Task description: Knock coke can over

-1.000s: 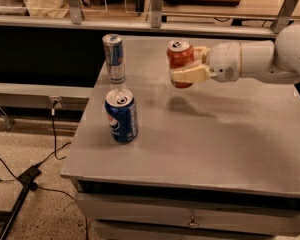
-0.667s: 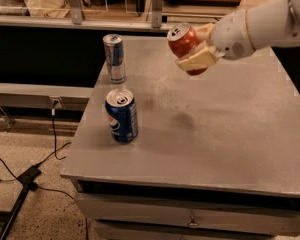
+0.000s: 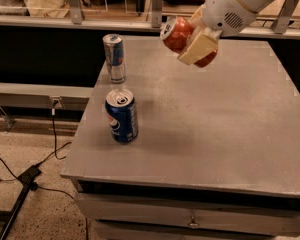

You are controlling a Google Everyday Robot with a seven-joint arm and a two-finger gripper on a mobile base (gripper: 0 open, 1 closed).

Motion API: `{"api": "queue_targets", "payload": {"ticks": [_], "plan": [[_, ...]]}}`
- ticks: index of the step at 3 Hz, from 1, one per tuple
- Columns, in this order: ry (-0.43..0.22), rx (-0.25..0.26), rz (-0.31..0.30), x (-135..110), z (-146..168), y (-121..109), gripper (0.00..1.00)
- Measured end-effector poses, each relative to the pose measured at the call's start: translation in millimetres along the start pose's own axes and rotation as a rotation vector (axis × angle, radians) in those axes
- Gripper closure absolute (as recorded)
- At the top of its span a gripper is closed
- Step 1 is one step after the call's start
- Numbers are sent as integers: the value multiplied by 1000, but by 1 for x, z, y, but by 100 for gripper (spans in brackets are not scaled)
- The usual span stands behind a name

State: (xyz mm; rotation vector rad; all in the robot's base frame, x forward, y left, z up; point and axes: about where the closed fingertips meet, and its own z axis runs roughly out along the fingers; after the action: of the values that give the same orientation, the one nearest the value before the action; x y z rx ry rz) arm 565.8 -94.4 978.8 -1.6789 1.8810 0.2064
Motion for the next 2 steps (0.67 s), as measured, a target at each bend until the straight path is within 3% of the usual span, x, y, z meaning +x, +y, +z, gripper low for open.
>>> {"api": "queue_targets", "payload": {"ticks": [1, 2], "plan": [[119, -56, -20, 18, 29, 5, 100], [327, -89, -24, 66, 50, 2, 100]]}}
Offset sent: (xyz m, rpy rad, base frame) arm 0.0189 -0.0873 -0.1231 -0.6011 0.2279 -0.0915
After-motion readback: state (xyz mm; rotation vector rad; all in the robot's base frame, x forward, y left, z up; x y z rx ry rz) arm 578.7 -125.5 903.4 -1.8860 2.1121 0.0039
